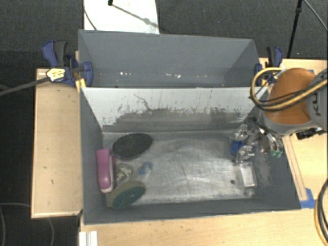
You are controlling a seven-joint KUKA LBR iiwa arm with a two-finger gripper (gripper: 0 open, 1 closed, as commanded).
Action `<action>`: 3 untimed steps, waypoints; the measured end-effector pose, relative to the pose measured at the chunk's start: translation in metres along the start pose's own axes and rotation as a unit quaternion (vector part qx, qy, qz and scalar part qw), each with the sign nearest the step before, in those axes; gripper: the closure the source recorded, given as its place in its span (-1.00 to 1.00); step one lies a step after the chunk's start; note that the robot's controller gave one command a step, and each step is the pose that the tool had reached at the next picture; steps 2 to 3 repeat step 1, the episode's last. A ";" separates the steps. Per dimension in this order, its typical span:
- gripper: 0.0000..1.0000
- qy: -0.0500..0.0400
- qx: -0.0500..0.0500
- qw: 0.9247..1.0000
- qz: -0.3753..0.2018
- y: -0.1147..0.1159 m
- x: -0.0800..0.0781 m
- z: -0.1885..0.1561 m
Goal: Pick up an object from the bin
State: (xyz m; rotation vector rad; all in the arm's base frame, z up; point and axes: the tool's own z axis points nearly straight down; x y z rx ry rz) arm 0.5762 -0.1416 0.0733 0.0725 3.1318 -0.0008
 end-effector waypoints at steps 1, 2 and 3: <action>1.00 -0.002 0.001 1.000 -0.021 0.000 -0.004 -0.141; 1.00 -0.002 0.001 1.000 -0.021 0.000 -0.004 -0.141; 1.00 -0.002 0.001 1.000 -0.021 0.000 -0.004 -0.141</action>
Offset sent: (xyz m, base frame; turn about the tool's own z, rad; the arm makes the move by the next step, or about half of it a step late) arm 0.0001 0.0002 0.1354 -0.0443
